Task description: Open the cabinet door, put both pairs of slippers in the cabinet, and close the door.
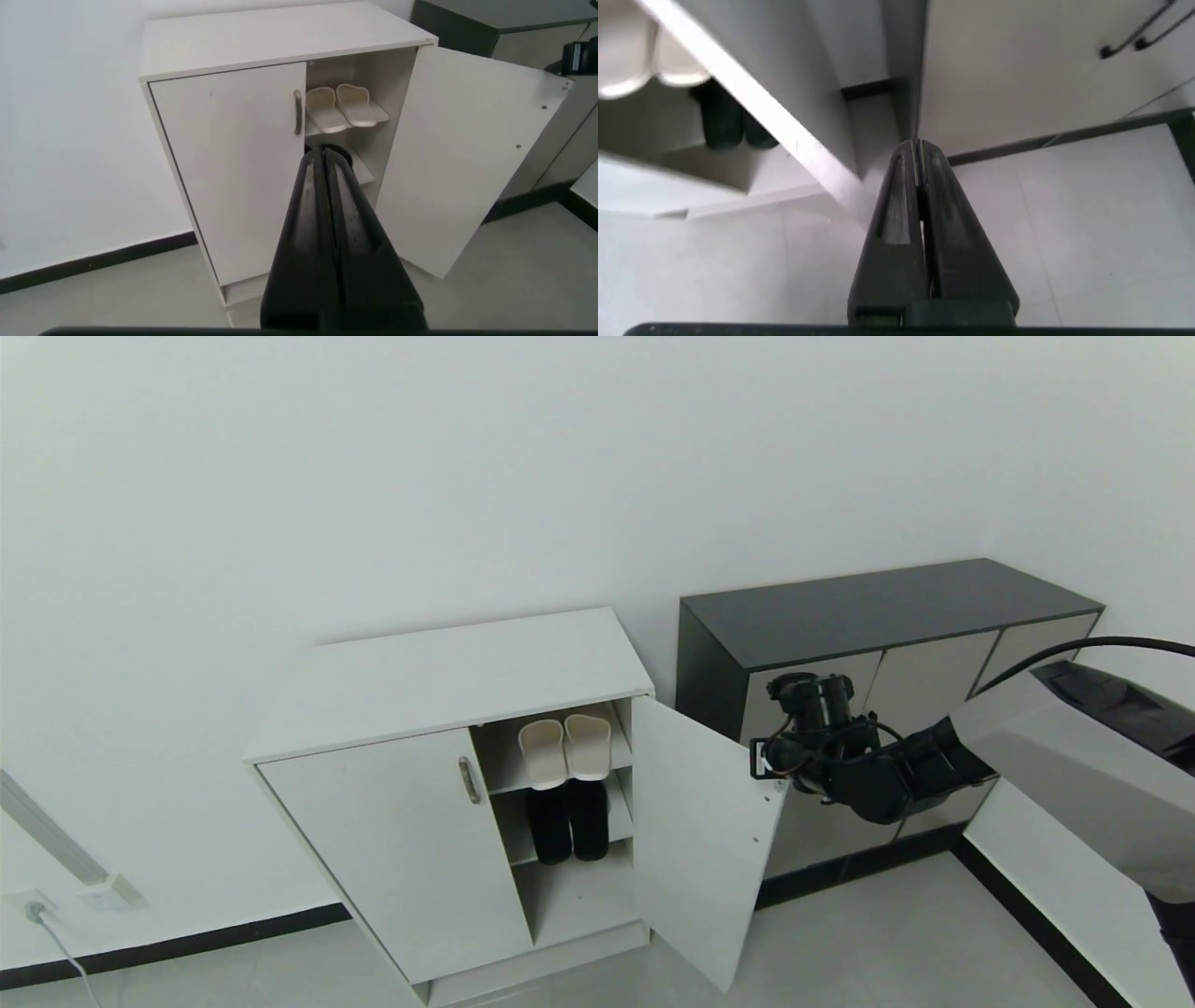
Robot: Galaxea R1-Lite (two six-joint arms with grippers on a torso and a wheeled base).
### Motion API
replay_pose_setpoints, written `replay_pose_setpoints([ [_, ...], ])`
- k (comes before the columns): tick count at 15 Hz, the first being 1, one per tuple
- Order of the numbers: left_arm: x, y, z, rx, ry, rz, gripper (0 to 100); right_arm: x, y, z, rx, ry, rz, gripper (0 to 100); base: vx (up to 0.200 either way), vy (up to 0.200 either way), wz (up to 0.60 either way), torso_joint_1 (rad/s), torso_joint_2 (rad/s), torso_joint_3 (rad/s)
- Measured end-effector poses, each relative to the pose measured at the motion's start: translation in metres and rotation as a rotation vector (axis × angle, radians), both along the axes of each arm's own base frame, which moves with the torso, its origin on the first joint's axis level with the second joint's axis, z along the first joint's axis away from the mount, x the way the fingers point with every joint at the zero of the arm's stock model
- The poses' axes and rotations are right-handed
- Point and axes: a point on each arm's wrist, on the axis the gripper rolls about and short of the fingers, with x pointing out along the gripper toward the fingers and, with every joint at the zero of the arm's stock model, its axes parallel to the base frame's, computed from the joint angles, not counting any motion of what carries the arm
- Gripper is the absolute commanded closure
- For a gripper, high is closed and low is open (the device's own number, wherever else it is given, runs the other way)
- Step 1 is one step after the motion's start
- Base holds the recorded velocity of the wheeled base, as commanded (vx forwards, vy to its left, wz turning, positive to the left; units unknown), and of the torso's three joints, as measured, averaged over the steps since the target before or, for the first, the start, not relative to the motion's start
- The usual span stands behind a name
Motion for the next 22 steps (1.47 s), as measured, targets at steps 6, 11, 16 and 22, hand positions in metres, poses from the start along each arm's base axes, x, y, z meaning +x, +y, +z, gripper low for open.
replay_pose_setpoints([
  [6, 0.000, 0.000, 0.000, -0.002, 0.000, 0.000, 100, -0.040, 0.042, -0.001, -0.006, 0.036, 0.117, 100, 0.000, 0.000, 0.00, 0.000, 0.00, 0.000],
  [11, 0.000, 0.000, 0.000, -0.002, -0.001, 0.000, 100, -0.085, 0.089, 0.005, 0.067, 0.066, 0.231, 100, 0.000, 0.000, 0.00, 0.000, 0.00, 0.000],
  [16, 0.000, 0.000, 0.000, -0.002, -0.001, 0.000, 100, -0.104, 0.099, 0.014, 0.087, 0.036, 0.292, 100, 0.000, 0.000, 0.00, 0.000, 0.00, 0.000],
  [22, 0.000, 0.000, 0.000, -0.005, 0.000, 0.000, 100, -0.111, 0.097, 0.017, 0.079, 0.015, 0.312, 100, 0.000, 0.000, 0.00, 0.000, 0.00, 0.000],
])
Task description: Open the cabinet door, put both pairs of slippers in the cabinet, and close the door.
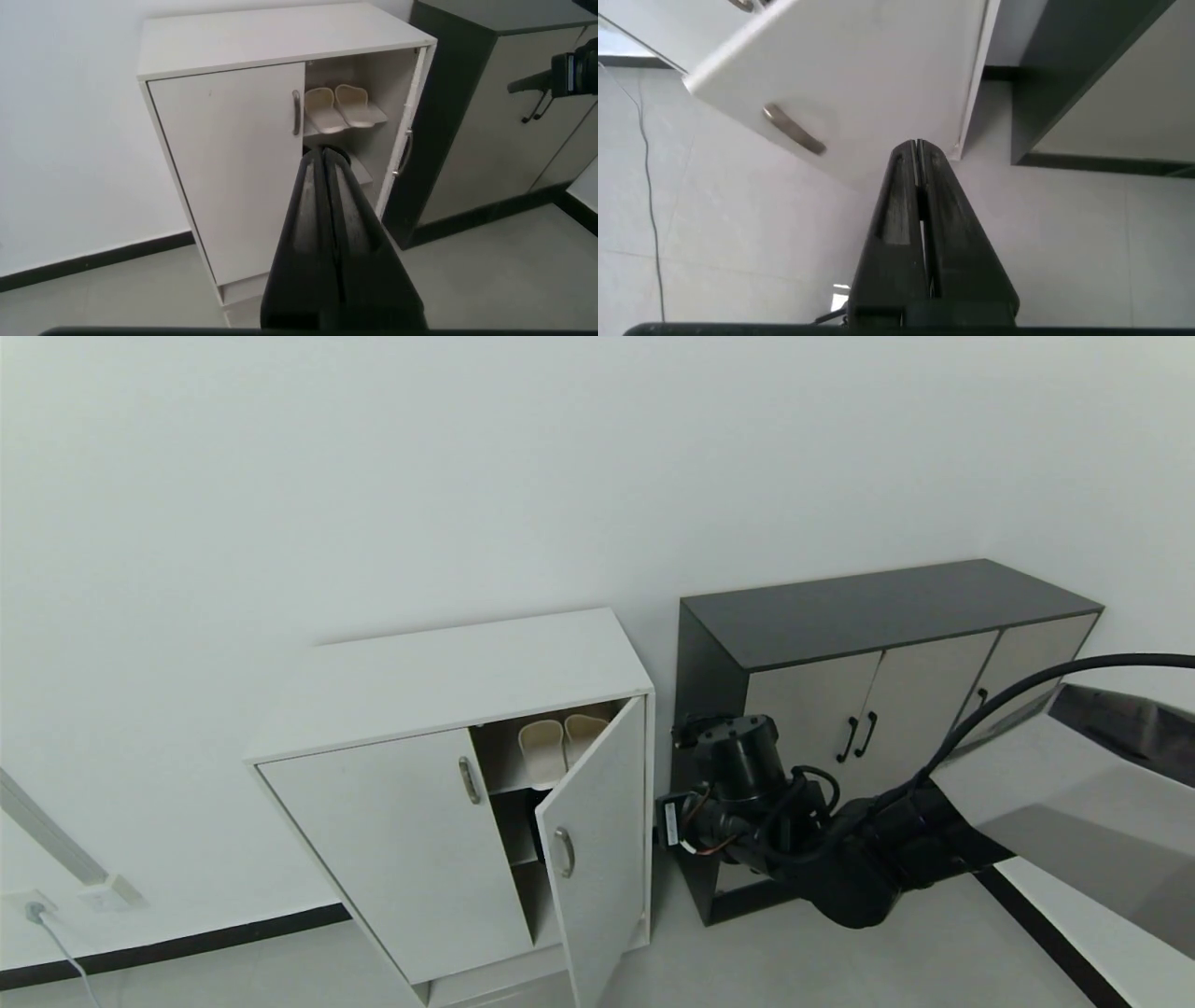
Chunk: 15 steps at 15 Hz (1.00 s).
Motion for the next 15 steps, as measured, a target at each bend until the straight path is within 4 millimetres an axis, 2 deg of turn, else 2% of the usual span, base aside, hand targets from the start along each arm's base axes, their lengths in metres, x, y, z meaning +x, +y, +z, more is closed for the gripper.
replay_pose_setpoints([
  [7, -0.0001, 0.0000, 0.0002, 0.000, -0.001, 0.000, 100, -0.0064, 0.0002, -0.0029, 0.011, 0.028, 0.059, 100, 0.000, 0.000, 0.60, 0.002, 0.00, 0.003],
  [15, 0.0000, 0.0000, 0.0001, -0.002, 0.000, 0.002, 100, -0.0096, -0.0068, -0.0065, 0.008, -0.037, 0.087, 100, 0.000, 0.000, 0.00, 0.000, 0.00, 0.000],
])
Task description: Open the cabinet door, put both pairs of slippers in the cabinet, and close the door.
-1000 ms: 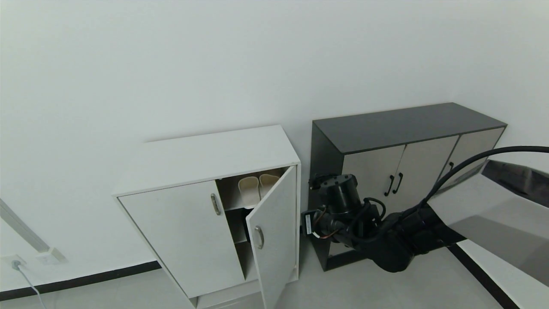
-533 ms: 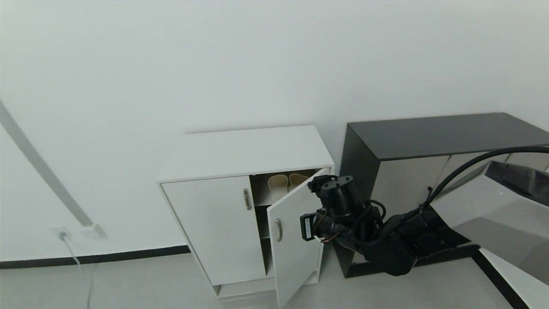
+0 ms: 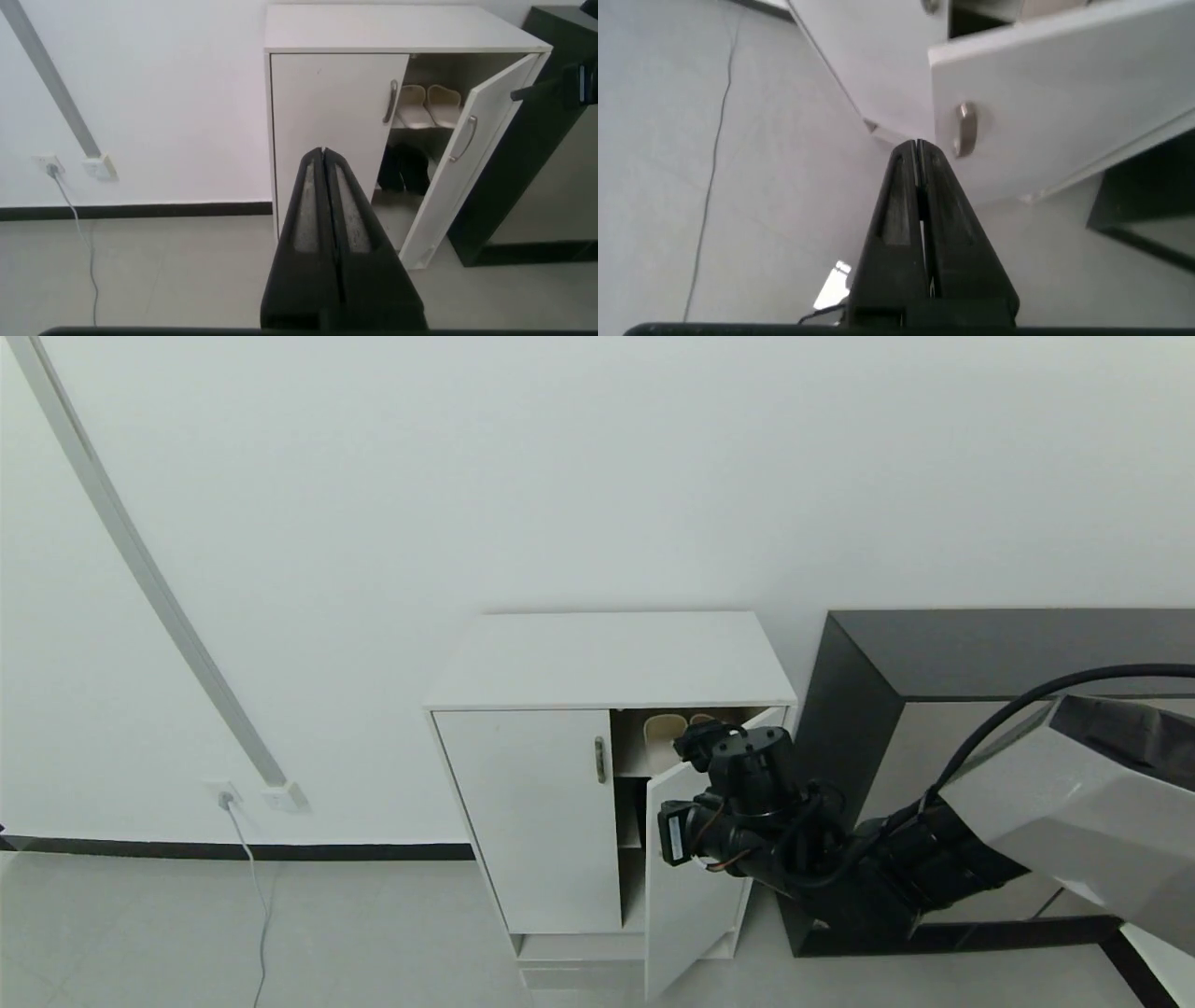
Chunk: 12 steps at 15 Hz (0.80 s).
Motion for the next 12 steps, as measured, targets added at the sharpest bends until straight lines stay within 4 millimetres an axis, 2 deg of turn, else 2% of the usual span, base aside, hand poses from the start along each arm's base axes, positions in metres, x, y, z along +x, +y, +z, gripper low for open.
replay_pose_setpoints([
  [4, 0.000, 0.000, 0.000, 0.001, 0.000, 0.000, 100, -0.006, -0.014, 0.003, -0.002, -0.002, -0.016, 100, 0.000, 0.000, 0.00, 0.000, 0.00, 0.000],
  [7, 0.000, 0.000, 0.000, 0.002, 0.000, -0.002, 100, -0.022, -0.029, 0.003, -0.025, 0.024, -0.018, 100, 0.200, 0.000, 0.00, -0.002, 0.00, 0.002],
  [10, 0.000, 0.000, 0.000, 0.002, 0.000, -0.002, 100, -0.046, -0.050, 0.000, -0.062, 0.068, -0.016, 100, 0.200, 0.000, 0.00, -0.001, 0.00, 0.004],
  [12, 0.000, 0.000, 0.000, 0.000, 0.000, -0.002, 100, -0.059, -0.062, -0.003, -0.072, 0.087, -0.018, 100, 0.000, 0.000, 0.00, 0.000, 0.00, 0.000],
])
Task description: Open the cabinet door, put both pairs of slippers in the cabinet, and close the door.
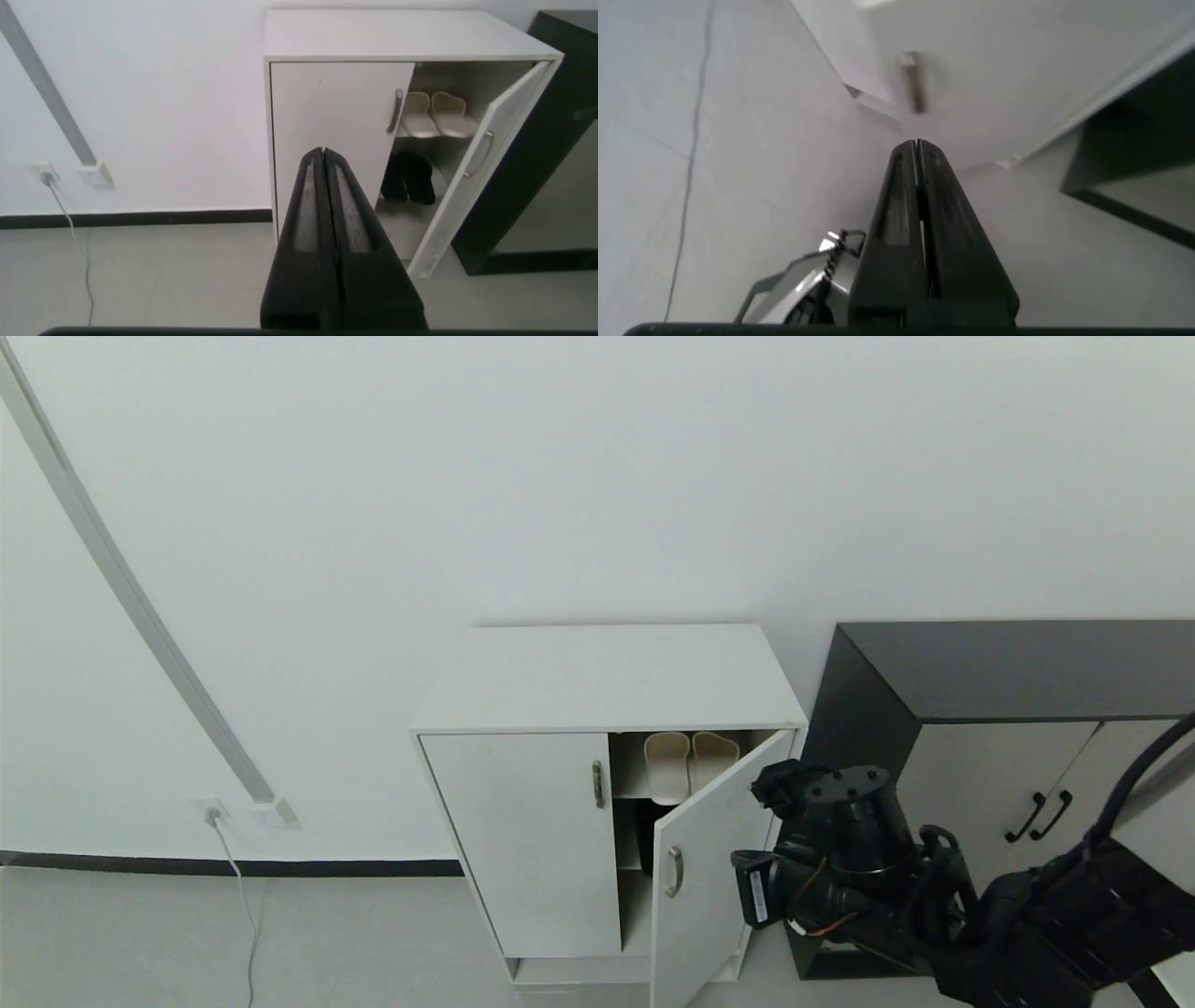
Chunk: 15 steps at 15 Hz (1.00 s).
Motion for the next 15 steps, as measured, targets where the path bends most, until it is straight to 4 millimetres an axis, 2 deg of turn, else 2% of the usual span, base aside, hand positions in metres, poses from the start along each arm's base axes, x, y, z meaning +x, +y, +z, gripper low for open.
replay_pose_setpoints([
  [4, 0.000, 0.000, 0.000, 0.000, 0.000, 0.000, 100, -0.002, -0.007, -0.006, 0.010, -0.004, -0.006, 100, 0.000, 0.000, 0.00, 0.000, 0.00, 0.000],
  [10, 0.000, 0.000, 0.000, -0.001, -0.001, 0.001, 100, 0.014, 0.000, -0.025, 0.003, 0.036, 0.010, 100, 0.000, 0.000, 0.00, 0.000, 0.00, 0.000],
  [15, 0.000, 0.000, 0.000, -0.001, 0.000, 0.000, 100, 0.036, 0.012, -0.042, 0.003, 0.039, -0.003, 100, 0.000, 0.000, 0.00, 0.000, 0.00, 0.000],
])
